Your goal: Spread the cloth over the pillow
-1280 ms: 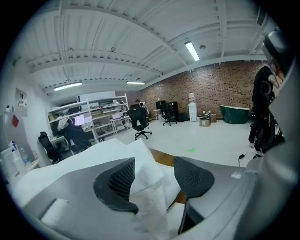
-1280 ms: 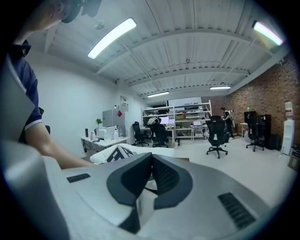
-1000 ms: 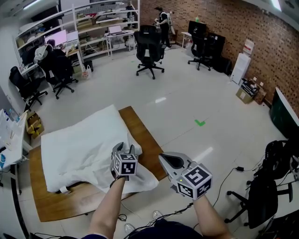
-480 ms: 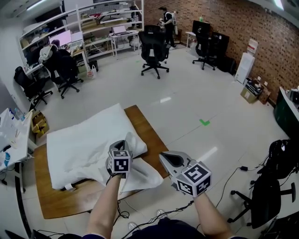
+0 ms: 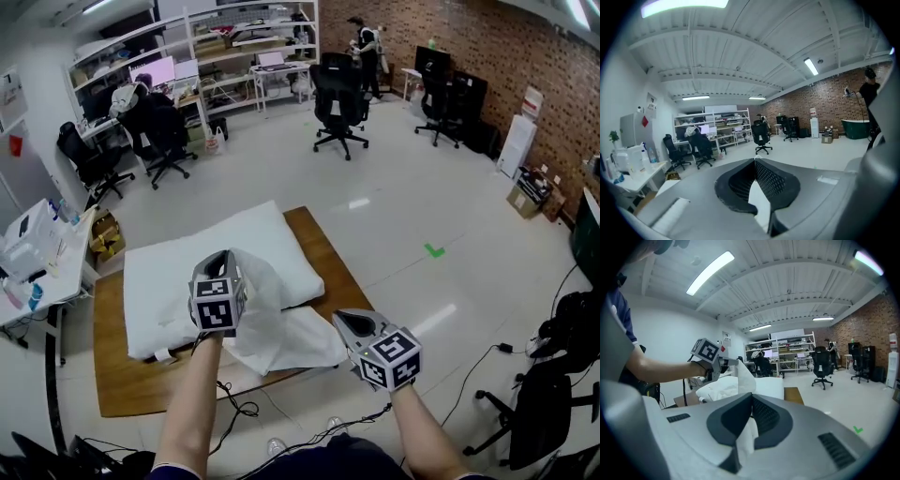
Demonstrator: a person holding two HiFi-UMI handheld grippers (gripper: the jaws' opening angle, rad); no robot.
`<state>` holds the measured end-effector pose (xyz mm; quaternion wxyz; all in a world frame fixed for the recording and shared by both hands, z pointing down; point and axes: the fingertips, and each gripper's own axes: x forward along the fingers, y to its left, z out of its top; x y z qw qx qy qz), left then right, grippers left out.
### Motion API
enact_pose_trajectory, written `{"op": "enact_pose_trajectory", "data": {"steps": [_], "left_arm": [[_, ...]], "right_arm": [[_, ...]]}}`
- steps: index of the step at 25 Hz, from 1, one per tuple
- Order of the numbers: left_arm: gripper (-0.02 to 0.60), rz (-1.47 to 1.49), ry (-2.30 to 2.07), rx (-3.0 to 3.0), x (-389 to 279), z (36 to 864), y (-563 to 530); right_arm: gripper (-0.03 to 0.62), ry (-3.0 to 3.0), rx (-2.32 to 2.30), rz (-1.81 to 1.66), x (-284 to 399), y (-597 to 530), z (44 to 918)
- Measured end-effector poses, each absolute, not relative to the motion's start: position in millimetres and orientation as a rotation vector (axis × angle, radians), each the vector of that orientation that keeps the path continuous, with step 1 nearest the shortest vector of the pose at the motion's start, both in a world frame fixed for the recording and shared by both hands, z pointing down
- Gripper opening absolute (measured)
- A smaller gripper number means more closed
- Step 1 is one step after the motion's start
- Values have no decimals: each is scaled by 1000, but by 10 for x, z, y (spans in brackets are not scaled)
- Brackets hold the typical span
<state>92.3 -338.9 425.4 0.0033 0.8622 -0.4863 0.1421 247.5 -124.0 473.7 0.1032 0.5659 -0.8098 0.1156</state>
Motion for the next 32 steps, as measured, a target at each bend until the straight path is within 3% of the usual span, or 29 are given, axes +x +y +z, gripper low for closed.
{"op": "enact_pose_trajectory", "data": {"steps": [16,17,28,29,31,32], "left_arm": [[14,322,-1966,2422,-1258,3606,-3361],[14,317,-1982,2413,-1359,3563,-3347],[14,339,-2064,2380,-1913,3311,-3268],[14,344,-2061,2379,-1925,3321,-3263],[14,361,-2054,2380,-1956,3360,-3245],[14,368,-2052,2381,-1976,3378,-3244]], "right_arm": [[4,-2444,1592,361,1859,-1309,4941],[30,-2431,1592,364,1854,-1306,4998],[38,-2262,1618,450,1942,-1153,5774],[54,-2246,1631,470,1958,-1123,5856],[212,-2206,1668,510,1990,-1055,6035],[219,-2180,1684,523,2010,-1027,6128]]}}
